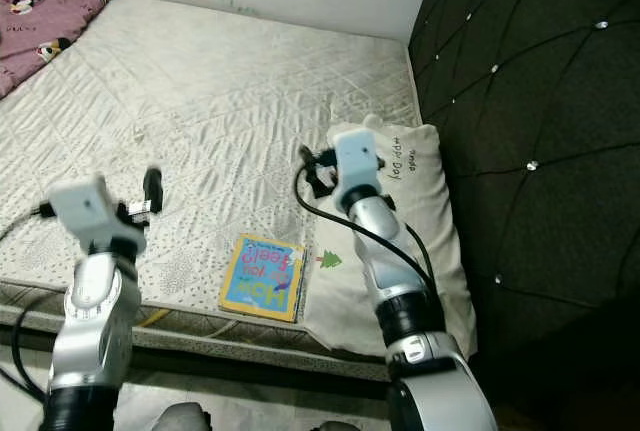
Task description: Clean up the room
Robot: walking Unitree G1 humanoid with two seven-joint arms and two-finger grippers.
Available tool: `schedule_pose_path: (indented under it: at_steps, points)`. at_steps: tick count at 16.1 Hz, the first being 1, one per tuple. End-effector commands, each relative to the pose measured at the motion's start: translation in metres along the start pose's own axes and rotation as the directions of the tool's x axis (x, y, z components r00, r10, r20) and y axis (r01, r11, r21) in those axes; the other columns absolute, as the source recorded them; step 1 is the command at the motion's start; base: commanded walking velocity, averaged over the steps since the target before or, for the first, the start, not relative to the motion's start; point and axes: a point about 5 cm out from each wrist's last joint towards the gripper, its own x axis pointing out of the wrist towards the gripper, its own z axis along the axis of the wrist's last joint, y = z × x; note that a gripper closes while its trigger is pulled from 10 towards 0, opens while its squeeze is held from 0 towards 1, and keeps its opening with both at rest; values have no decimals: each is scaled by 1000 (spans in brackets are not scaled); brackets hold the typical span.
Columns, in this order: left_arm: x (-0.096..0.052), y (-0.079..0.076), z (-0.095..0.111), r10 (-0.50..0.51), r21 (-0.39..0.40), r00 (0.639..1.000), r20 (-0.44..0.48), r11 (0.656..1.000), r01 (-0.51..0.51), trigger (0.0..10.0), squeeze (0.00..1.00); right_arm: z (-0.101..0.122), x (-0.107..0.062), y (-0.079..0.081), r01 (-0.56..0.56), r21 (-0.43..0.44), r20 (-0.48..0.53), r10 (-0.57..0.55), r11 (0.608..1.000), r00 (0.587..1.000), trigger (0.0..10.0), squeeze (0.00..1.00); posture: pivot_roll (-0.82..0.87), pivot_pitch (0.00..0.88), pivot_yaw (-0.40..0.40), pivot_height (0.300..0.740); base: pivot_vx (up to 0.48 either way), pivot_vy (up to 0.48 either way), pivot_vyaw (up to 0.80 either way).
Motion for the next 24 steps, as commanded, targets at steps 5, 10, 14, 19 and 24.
schedule_pose_path:
  at_steps: [5,10,14,19,24]
  points:
    - [6,-7,1,-20,7,1000,19,1000,20,10000,0,1,-14,-20,85,-8,-6,-85,996,996,10000,0,47,0,-137,740,0,0,0]
    - [9,-12,5,-50,6,998,26,999,50,10000,0,8,-14,-26,97,-36,15,-96,995,995,10000,0,14,0,-77,740,0,0,0]
    - [9,-27,-5,-111,9,994,-20,994,112,10000,0,-2,-21,-24,153,13,12,-153,988,988,10000,0,8,0,2,740,0,0,0]
    - [25,-51,-2,-217,7,976,-23,976,217,10000,0,1,-29,-44,277,22,57,-278,961,959,10000,0,-81,0,97,740,0,0,0]
    - [36,-68,4,-280,22,960,-7,960,280,10000,0,-1,-33,-45,323,22,66,-324,946,944,10000,0,-127,0,147,740,0,0,-202]
